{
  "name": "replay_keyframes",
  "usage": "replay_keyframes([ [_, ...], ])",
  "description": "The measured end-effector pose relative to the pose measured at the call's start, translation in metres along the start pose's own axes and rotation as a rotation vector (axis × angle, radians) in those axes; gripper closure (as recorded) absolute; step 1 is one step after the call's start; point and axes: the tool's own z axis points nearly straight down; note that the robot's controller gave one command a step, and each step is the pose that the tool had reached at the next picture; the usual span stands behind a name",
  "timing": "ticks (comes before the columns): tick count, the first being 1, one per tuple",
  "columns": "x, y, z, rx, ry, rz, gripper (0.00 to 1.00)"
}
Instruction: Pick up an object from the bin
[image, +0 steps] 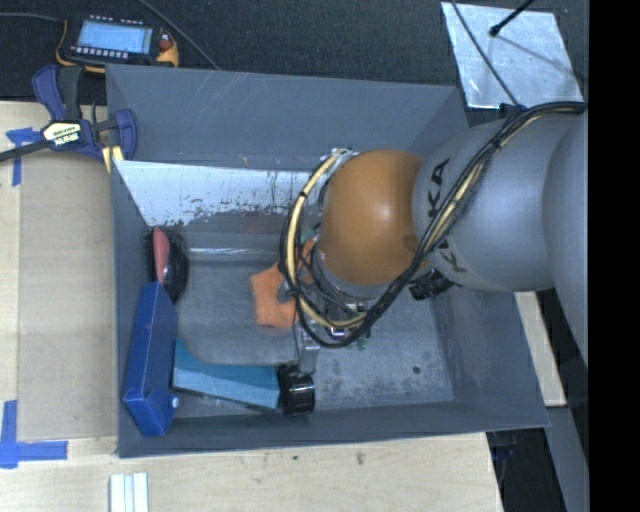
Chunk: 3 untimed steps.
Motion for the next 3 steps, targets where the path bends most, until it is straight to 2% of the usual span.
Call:
replay_keyframes([
  [1, -0.002, 0.0, -0.005, -0.001, -0.008, 0.002, 0.0],
  [2, -0.025, -0.009, 0.035, -0.004, -0.016, 0.05, 0.0],
  [3, -0.061, -0.025, 0.07, -0.003, -0.012, 0.288, 1.0],
])
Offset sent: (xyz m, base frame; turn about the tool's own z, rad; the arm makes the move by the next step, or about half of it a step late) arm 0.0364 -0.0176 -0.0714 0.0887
